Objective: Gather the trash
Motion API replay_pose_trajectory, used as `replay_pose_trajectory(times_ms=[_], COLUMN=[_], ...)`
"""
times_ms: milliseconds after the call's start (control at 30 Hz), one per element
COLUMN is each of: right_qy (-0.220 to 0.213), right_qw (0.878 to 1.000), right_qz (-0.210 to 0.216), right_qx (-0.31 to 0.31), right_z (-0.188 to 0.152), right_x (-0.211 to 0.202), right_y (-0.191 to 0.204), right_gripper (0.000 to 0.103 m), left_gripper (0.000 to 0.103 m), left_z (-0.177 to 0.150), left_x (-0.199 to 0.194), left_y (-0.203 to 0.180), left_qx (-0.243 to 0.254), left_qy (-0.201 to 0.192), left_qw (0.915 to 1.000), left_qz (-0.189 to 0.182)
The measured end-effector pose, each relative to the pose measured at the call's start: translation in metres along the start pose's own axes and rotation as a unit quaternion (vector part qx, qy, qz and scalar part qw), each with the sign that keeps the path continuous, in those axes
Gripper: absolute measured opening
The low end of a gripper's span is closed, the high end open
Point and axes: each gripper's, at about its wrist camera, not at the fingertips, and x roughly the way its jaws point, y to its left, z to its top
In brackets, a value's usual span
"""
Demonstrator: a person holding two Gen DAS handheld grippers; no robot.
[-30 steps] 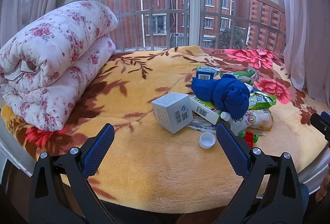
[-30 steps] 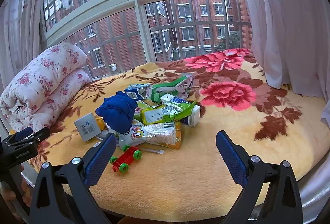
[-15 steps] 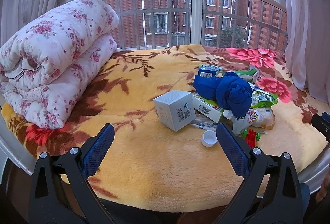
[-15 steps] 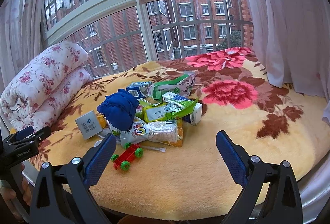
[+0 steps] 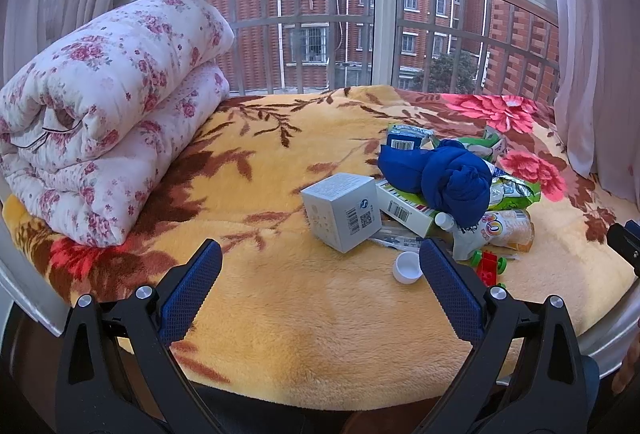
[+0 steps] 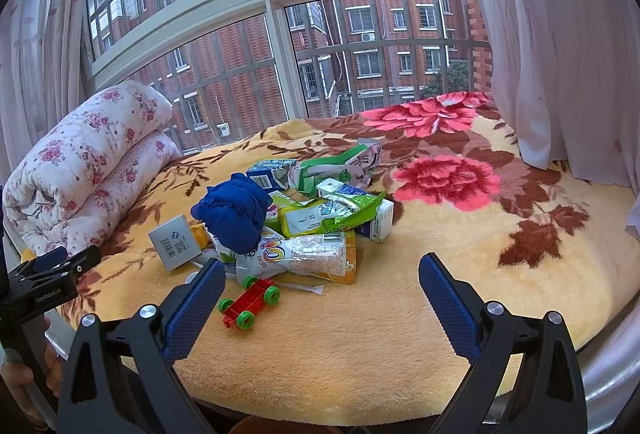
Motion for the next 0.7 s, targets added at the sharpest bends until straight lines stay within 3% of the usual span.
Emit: replay_pose_trajectory(times_ms=[700], right_qy=[0.006], right_qw=[1.0], right_qz=[0.005], right_qx=[-0.001], right_z=[-0.0012], right_x=[0.0008], right_y=[0.001], right_gripper=[0.096], left_gripper=[0.097], left_z=[-0.0031], left_x=[0.0014], left_y=[0.0054], left_qx=[-0.005], left_qy=[0.005], left_qw=[1.0], left_qz=[0.002])
